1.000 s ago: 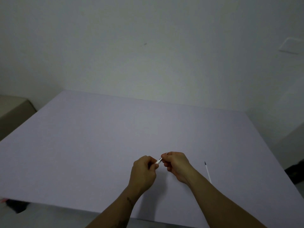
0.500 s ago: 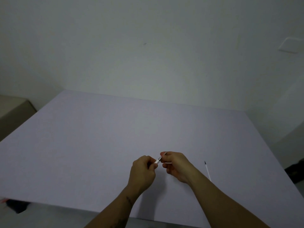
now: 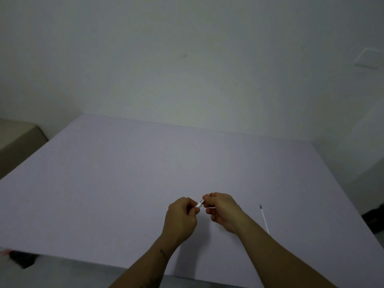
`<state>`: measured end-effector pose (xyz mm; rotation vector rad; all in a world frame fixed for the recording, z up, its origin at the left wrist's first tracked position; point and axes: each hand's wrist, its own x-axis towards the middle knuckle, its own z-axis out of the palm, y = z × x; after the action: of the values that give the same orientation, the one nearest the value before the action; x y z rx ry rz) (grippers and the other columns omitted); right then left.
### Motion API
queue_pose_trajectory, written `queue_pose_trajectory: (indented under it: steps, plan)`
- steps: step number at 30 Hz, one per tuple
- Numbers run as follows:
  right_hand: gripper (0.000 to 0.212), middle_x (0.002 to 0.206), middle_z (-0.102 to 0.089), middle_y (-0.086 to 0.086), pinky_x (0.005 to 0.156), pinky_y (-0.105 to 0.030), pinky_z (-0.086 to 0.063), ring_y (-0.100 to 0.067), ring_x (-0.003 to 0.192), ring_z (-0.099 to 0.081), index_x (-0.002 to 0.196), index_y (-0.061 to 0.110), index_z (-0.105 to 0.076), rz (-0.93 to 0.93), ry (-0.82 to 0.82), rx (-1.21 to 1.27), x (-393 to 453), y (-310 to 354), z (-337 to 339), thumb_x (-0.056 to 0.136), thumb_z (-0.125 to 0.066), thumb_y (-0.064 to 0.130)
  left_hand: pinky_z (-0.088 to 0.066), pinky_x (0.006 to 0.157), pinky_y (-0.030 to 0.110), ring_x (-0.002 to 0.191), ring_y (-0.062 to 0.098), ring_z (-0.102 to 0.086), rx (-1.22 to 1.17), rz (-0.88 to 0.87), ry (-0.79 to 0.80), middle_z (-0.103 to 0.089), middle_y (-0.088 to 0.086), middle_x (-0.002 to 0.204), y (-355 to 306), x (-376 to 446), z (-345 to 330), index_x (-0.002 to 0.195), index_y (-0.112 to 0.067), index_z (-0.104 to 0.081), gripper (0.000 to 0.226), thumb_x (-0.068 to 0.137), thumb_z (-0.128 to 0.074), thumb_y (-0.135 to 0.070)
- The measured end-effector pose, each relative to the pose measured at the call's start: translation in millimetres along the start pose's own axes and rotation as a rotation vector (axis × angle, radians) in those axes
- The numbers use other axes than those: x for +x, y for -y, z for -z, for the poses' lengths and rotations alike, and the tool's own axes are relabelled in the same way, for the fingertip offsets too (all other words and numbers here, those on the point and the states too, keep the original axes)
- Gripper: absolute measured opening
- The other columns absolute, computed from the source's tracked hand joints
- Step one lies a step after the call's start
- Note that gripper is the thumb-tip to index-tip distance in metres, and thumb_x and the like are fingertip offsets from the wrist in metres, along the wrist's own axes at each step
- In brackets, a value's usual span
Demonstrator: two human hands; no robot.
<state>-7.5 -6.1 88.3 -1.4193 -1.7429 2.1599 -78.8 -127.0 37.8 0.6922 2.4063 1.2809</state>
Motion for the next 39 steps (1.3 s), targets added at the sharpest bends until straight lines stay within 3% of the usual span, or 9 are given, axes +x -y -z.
queue_pose_trajectory:
  steps: [4,9,17,24,28,31,34,39]
  plan:
    - [0.021,0.093,-0.067,-0.011,0.062,-0.028,-0.047,-0.022,0.081,-0.059,0.107,0.01,-0.072,-0.001,0.017,0.026,-0.6,0.5,1.5,0.092,-0.056,0.007,-0.046,0.061,0.015,0.069,0.011,-0.062,0.001,0.005,-0.003,-0.064,-0.008,0.076,2.8,0.8,-2.1,0.083,-0.023,-0.067,0.009,0.088,-0.065,-0.015]
    - [0.019,0.091,-0.066,-0.01,0.063,-0.028,-0.047,-0.021,0.079,-0.059,0.104,0.007,-0.07,-0.02,0.008,-0.017,0.5,-0.7,2.1,0.094,-0.06,0.018,-0.048,0.064,0.016,0.072,0.008,-0.062,-0.003,-0.005,-0.003,-0.064,-0.01,0.078,2.3,1.8,-6.0,0.085,-0.023,-0.067,0.009,0.088,-0.065,-0.015]
    - [0.018,0.094,-0.068,-0.01,0.064,-0.028,-0.049,-0.021,0.081,-0.06,0.103,0.009,-0.072,0.01,-0.011,-0.027,3.6,-2.5,3.1,0.094,-0.059,0.017,-0.046,0.064,0.014,0.072,0.009,-0.061,-0.01,0.011,0.002,-0.064,-0.009,0.079,2.9,1.6,-10.0,0.088,-0.021,-0.068,0.007,0.089,-0.064,-0.015]
    - [0.023,0.095,-0.068,-0.01,0.066,-0.028,-0.05,-0.019,0.079,-0.059,0.1,0.01,-0.074,-0.003,0.026,0.019,4.9,1.0,6.7,0.094,-0.053,0.002,-0.057,0.076,0.029,0.077,0.014,-0.064,-0.011,-0.002,0.031,-0.067,-0.001,0.088,1.7,2.0,-7.9,0.098,-0.016,-0.069,0.014,0.094,-0.056,-0.015]
    - [0.016,0.093,-0.065,-0.011,0.062,-0.029,-0.048,-0.022,0.079,-0.06,0.104,0.006,-0.071,-0.055,0.024,0.037,5.0,-1.4,3.7,0.092,-0.062,0.014,-0.058,0.079,0.033,0.08,0.016,-0.064,-0.007,-0.03,0.022,-0.068,0.003,0.092,1.0,0.4,-5.7,0.102,-0.013,-0.07,0.017,0.094,-0.055,-0.014]
    - [0.012,0.085,-0.062,-0.01,0.059,-0.028,-0.045,-0.02,0.074,-0.056,0.097,0.005,-0.07,-0.017,-0.008,0.0,5.5,-2.1,1.4,0.092,-0.061,0.011,-0.056,0.073,0.028,0.076,0.014,-0.062,-0.004,-0.028,0.012,-0.067,0.001,0.087,1.8,-0.4,-3.9,0.099,-0.014,-0.07,0.014,0.093,-0.057,-0.014]
    - [0.02,0.093,-0.064,-0.011,0.061,-0.028,-0.047,-0.021,0.079,-0.057,0.106,0.008,-0.071,-0.001,-0.002,0.022,5.5,-2.1,1.7,0.092,-0.057,0.004,-0.052,0.07,0.022,0.074,0.013,-0.062,-0.007,-0.014,0.009,-0.066,-0.002,0.085,2.4,-1.4,-3.4,0.098,-0.015,-0.07,0.013,0.093,-0.058,-0.015]
    - [0.015,0.094,-0.067,-0.011,0.065,-0.03,-0.048,-0.02,0.08,-0.058,0.101,0.007,-0.071,0.004,0.012,0.014,4.1,-3.3,0.8,0.092,-0.063,0.015,-0.05,0.07,0.018,0.075,0.009,-0.062,-0.039,-0.012,0.002,-0.065,-0.008,0.082,-0.4,0.0,-5.6,0.096,-0.017,-0.071,0.012,0.092,-0.06,-0.017]
